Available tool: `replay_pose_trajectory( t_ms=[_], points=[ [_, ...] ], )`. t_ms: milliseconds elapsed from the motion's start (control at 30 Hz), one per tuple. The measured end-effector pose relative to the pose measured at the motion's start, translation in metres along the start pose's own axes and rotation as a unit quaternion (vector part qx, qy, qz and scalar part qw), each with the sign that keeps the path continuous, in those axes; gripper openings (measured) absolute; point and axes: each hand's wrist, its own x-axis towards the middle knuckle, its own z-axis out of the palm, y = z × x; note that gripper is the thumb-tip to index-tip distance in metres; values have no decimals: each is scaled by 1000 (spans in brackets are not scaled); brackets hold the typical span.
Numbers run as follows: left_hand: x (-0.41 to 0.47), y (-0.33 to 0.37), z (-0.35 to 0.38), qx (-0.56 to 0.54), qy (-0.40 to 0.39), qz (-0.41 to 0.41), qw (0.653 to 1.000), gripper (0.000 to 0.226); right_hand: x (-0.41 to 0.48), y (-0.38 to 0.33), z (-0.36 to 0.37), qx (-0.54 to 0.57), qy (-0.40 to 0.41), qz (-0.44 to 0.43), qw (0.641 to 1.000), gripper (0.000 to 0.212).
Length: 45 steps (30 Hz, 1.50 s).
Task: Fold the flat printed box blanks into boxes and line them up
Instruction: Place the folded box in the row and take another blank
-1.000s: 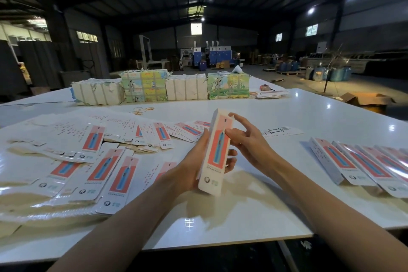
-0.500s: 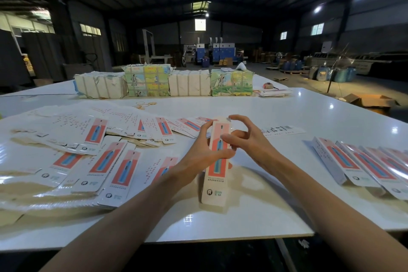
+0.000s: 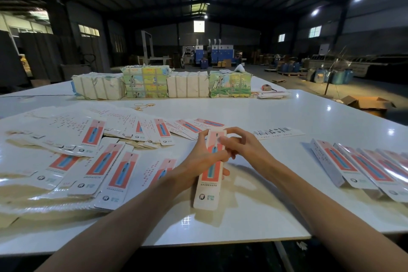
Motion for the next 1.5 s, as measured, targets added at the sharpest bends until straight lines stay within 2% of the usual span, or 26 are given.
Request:
replay_pose_trajectory(
  t_ms=[67, 133, 233, 400, 500, 567, 633, 733, 800, 1033, 1200, 1367, 1500],
  points=[
    [-2, 2, -1, 2, -7, -4, 1000, 83, 3, 1, -2, 63, 43, 14, 997, 35],
    [-4, 4, -1, 20, -31, -5, 999, 84, 7, 1, -6, 101, 86, 41, 990, 27],
    [-7, 4, 3, 38, -72, -14, 997, 89, 8, 4, -11, 43, 95, 36, 994, 17],
    [-7, 6, 3, 32, -73, -25, 997, 87, 4, 0, -9, -56, 109, -63, 990, 15],
    [-7, 4, 4, 31, -68, -28, 997, 80, 5, 0, -8, -103, 103, -106, 984, 21],
    [-7, 2, 5, 25, -66, -25, 997, 78, 5, -1, -7, -95, 91, -109, 985, 27],
    [-7, 2, 4, 20, -67, -23, 997, 78, 4, -3, -8, -33, 78, -83, 993, 27],
    [-7, 5, 3, 32, -55, -22, 998, 82, 2, -7, -12, 98, 55, 1, 994, 16],
    [-8, 5, 4, 47, -48, -24, 997, 84, 3, -8, -13, 140, 52, 40, 988, 24],
    [-11, 9, 5, 87, -49, -2, 995, 88, 7, -10, -16, 178, 100, 82, 975, 11],
    [-11, 10, 5, 97, -41, -7, 994, 89, 6, -10, -16, 211, 92, 92, 969, 10],
    [-8, 7, 6, 124, -31, -15, 992, 88, 8, -11, -15, 193, 86, 103, 972, 12],
    [-7, 5, 5, 101, -28, -10, 994, 97, 7, -12, -17, 187, 85, 108, 973, 18]
  ],
)
